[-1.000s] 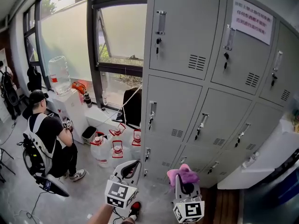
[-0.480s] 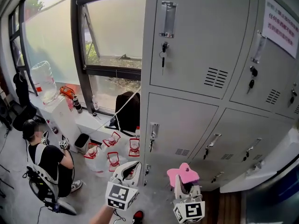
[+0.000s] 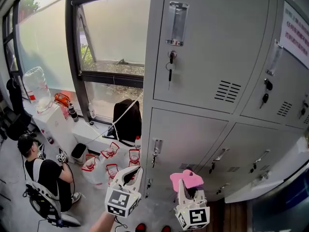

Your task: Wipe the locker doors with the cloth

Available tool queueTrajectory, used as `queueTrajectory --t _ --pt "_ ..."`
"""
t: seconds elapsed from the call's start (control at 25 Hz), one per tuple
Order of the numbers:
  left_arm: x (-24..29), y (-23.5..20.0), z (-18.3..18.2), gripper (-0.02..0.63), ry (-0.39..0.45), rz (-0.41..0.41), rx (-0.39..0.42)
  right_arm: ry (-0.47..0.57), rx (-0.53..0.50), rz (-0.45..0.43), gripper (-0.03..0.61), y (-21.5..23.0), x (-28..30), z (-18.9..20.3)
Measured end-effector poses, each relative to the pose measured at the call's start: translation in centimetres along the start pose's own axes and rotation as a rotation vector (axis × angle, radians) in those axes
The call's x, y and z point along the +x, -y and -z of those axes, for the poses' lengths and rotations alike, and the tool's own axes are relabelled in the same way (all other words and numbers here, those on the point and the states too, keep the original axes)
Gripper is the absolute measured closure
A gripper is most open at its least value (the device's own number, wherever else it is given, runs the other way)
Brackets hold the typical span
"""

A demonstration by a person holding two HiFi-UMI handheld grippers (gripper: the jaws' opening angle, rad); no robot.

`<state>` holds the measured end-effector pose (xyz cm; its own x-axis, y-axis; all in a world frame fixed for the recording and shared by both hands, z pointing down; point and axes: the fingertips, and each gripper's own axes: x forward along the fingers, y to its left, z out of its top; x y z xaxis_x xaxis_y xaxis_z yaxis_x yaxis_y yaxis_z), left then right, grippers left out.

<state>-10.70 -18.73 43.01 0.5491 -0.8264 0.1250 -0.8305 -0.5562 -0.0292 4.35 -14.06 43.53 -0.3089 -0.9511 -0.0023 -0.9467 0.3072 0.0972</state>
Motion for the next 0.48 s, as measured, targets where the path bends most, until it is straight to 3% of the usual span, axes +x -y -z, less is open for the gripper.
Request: queueTrajectory --t 0.28,0.48 --pt "0.1 -0.2 -0.4 0.588 0.001 -0.055 0.002 0.035 -0.009 -0.060 0.548 0.1 1.3 -1.5" --pt "-0.6 -1.0 -0.3 0.588 -0.008 -0.098 0.003 0.103 -0.035 -0.109 0.548 -1.1 2.4 -4.7"
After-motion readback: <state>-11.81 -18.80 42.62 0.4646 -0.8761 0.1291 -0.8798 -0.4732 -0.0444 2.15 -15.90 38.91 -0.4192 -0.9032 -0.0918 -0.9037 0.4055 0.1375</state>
